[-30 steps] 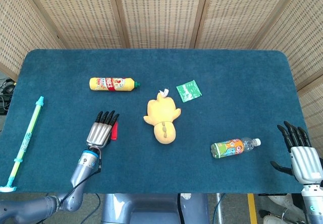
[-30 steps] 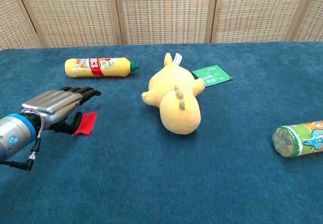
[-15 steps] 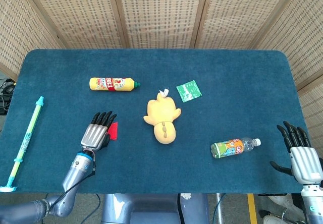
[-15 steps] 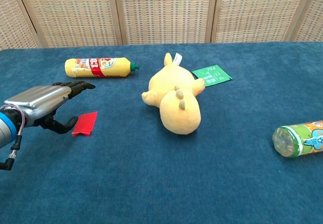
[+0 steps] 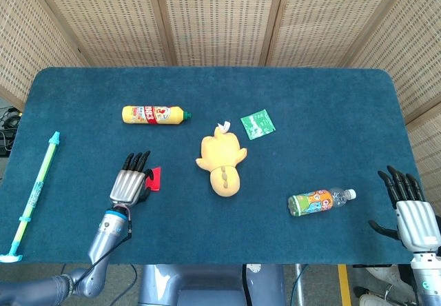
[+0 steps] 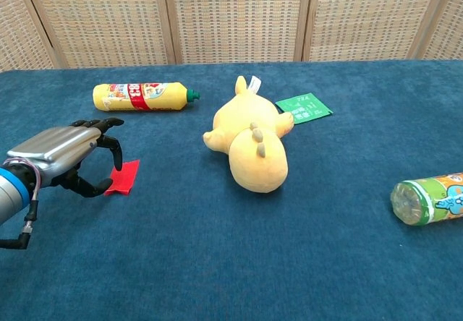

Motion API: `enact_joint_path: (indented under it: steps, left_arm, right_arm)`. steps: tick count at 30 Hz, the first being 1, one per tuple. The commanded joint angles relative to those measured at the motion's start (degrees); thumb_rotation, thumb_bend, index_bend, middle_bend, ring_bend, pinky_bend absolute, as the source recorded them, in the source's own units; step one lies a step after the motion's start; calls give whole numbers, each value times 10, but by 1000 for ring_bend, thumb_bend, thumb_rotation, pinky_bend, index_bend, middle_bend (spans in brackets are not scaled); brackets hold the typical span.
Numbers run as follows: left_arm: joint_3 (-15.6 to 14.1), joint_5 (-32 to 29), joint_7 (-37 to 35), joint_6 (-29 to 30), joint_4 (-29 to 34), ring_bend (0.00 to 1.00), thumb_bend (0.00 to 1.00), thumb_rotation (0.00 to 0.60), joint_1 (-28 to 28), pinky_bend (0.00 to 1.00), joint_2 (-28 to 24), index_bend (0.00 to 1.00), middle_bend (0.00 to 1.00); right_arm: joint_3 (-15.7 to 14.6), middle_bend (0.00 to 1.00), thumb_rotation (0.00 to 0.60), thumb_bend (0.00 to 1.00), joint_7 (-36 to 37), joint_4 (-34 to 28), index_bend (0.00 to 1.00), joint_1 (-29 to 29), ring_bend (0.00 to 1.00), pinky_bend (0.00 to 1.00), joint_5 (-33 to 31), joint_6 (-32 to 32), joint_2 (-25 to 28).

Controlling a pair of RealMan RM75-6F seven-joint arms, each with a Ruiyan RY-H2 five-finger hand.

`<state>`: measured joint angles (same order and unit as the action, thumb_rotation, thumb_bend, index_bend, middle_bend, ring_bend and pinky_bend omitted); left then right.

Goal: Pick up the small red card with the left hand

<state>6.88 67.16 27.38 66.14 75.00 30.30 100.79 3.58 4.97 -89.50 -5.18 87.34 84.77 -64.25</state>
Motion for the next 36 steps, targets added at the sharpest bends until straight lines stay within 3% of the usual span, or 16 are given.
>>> enact_joint_path:
  steps: [1, 6, 25, 31, 36]
  left_arm:
    - [1, -1, 3, 0, -3, 0, 419, 600, 0, 0, 4, 464, 0]
    - [1, -2, 6, 4, -9, 0, 337, 600, -2, 0, 12, 470, 0]
    - [0, -7, 25, 2, -43, 0, 337, 600, -4, 0, 41, 508, 0]
    - [2, 1, 21, 8, -64, 0, 352, 600, -4, 0, 57, 551, 0]
    - [5, 7, 12, 11, -77, 0, 445, 600, -4, 0, 67, 605, 0]
  right_arm:
    - [0, 0, 600, 0, 1, 0, 0, 0, 0, 0, 0, 0, 0]
    - [1, 0, 600, 0, 3, 1, 0, 0, 0, 0, -2, 1, 0]
    - [2, 0, 600, 0, 7, 0, 0, 0, 0, 0, -2, 1, 0]
    - [-1, 0, 600, 0, 11, -2, 0, 0, 0, 0, 2, 0, 1]
    - [-1, 0, 600, 0, 14, -2, 0, -1, 0, 0, 1, -2, 2]
